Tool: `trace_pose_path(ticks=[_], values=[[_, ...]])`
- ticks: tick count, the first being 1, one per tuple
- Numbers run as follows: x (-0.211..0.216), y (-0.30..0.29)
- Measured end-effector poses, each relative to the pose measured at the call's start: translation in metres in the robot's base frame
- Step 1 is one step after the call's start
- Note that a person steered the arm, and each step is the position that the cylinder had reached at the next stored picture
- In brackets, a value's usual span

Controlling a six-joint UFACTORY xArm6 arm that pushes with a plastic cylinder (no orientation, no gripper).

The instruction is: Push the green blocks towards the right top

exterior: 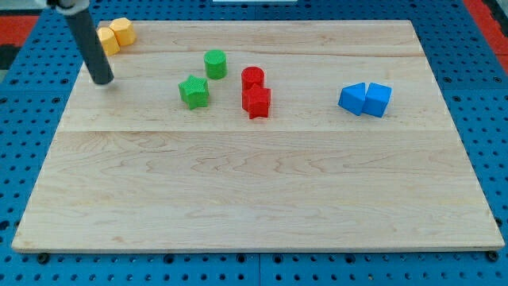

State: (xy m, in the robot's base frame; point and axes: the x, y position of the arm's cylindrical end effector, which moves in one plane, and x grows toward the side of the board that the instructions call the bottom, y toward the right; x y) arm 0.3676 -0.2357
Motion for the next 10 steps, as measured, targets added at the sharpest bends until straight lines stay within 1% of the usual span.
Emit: trace_pose_path(ticks=[1,2,3,4,7,9,10], values=[[0.058,0.057],[0.075,0.121],[0.045,0.136],[0.016,0.136],[-0.039,0.174],[-0.043,0.158],[-0.028,0.155]])
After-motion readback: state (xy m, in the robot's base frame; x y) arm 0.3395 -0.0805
